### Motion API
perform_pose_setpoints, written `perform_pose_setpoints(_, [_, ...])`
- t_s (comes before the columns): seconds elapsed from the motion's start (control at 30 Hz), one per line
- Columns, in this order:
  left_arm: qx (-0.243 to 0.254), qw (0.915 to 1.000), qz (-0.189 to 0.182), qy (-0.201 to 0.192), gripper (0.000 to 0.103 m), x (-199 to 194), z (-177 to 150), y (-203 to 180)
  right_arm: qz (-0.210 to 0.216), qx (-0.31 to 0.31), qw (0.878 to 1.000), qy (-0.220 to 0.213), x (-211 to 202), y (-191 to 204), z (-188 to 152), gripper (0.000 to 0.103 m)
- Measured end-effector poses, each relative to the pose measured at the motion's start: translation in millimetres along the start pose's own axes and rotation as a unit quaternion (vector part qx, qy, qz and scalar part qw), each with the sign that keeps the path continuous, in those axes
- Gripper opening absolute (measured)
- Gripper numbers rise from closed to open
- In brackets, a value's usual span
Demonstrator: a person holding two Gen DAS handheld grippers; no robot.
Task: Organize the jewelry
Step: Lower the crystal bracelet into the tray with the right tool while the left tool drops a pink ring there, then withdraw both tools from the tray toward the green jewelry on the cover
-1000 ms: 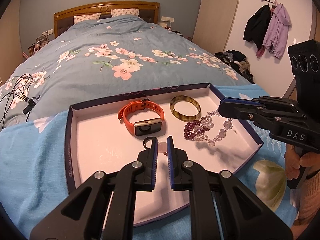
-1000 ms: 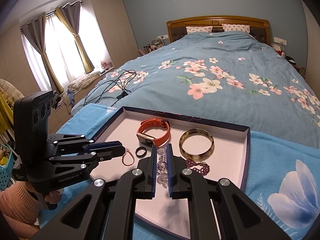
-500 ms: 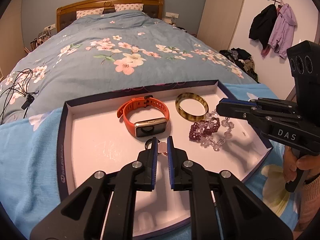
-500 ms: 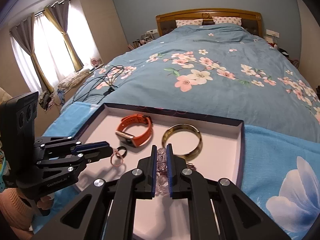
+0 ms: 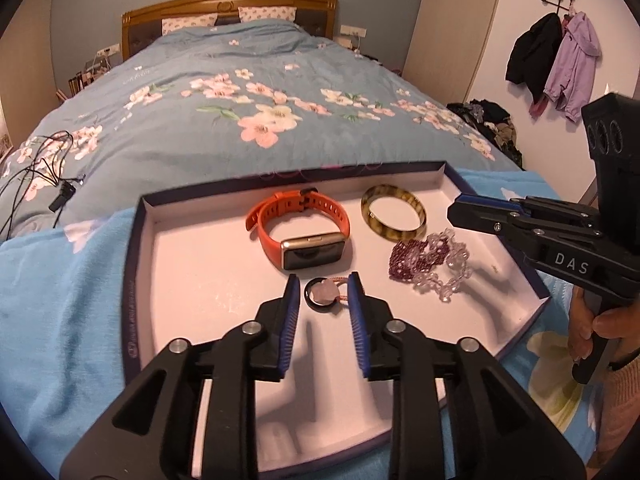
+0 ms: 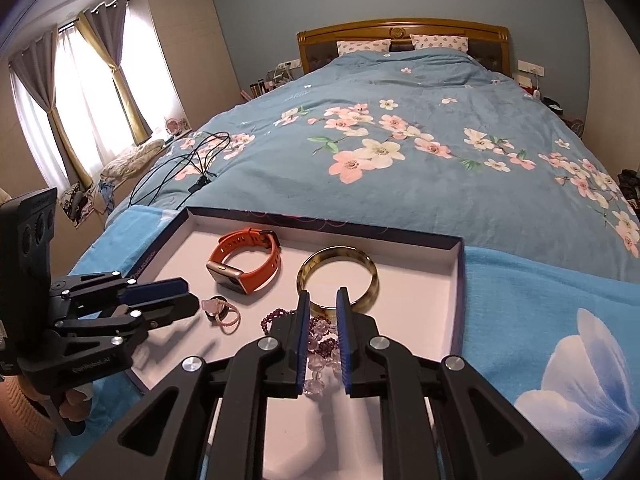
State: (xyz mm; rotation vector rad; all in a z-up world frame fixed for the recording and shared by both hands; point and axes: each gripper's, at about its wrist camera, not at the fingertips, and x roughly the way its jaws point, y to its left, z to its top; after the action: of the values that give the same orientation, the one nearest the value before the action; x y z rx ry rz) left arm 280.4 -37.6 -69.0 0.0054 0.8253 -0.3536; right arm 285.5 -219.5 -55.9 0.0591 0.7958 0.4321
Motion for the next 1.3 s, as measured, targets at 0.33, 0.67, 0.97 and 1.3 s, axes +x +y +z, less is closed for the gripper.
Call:
perform_pose_setpoints(0.33, [0.015, 0.9976, -0.003, -0.067, 0.038, -75.3, -18.8, 1.3, 0.036, -0.036, 0.998, -0.03, -55.9, 25.6, -17.8, 0.028])
perform_pose_setpoints(0.67, [0.037, 0.997, -0.007, -0.068, 0.039, -121.4, -74.2, -0.4, 0.06, -0.099, 0.993, 0.007, -84.6, 63.1, -76.2, 0.029])
perform_pose_setpoints(0.97, [0.069, 0.9969, -0.027, -0.025, 0.04, -127.3, -126.4, -18.0, 0.08, -0.085, 0.991, 0.066, -73.3, 76.7, -125.1, 0.029])
perform_pose_setpoints(1.3, [0.098, 0.9939, -0.045, 0.024, 0.04, -106.9, -147.3, -41.5, 0.076, -0.063, 0.992, 0.08, -64.4, 84.8, -137.0, 0.028])
